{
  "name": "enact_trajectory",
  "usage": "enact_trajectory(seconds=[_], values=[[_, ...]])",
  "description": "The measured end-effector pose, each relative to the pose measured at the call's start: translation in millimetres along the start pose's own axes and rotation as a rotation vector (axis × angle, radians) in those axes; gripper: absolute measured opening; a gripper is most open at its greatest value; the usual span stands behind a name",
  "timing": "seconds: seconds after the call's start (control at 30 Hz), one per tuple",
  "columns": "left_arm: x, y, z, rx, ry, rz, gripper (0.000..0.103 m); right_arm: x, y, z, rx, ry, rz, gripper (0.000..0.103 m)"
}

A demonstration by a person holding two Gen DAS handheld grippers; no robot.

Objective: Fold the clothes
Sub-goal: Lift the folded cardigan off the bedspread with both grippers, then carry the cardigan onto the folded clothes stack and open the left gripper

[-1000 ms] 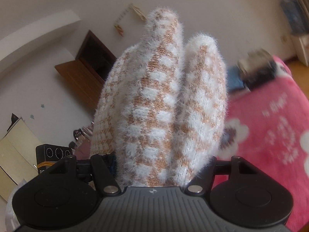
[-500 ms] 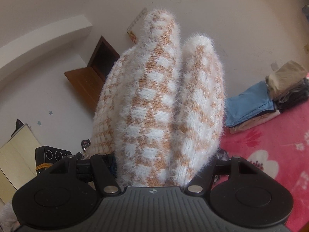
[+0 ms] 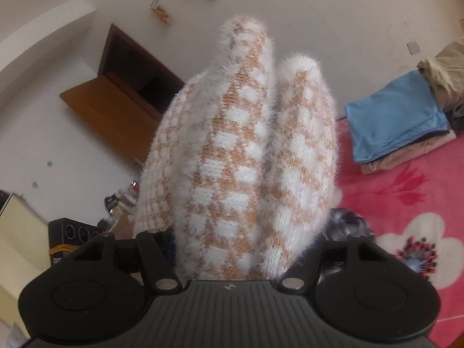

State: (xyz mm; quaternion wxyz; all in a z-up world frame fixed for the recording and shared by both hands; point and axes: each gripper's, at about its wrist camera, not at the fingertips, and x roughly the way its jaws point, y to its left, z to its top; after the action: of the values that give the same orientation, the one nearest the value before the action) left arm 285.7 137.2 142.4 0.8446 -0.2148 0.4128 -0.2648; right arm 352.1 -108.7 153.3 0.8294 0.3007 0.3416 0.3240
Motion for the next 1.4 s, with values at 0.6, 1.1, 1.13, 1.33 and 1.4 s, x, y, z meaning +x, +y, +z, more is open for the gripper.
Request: enact_trajectory(seconds=[0.6,1.1,1.13,1.33,1.4], values=[[145,60,115,0.041,0.26,0.186,0.09,118,-104,-1,0.262,-0.102,-0.054,0.068],[380,-18,311,0.654,0.543,0.149,0.093,155,-223,87,0.511,-0.716,-0.241,0.068],[394,-18,318,0.681,0.557,0.149,0.094,162,-230,90,0.517,-0.753,-0.26,0.068],[458,-20,335,0.781,0.685,0.177,0.095,204,-266,107,0.576,-0.889,-0.373,0.068],[469,-22,333,0.806,0.723,0.18,0.095,215,-275,110,0.611,-0.919,-0.403,0.068]])
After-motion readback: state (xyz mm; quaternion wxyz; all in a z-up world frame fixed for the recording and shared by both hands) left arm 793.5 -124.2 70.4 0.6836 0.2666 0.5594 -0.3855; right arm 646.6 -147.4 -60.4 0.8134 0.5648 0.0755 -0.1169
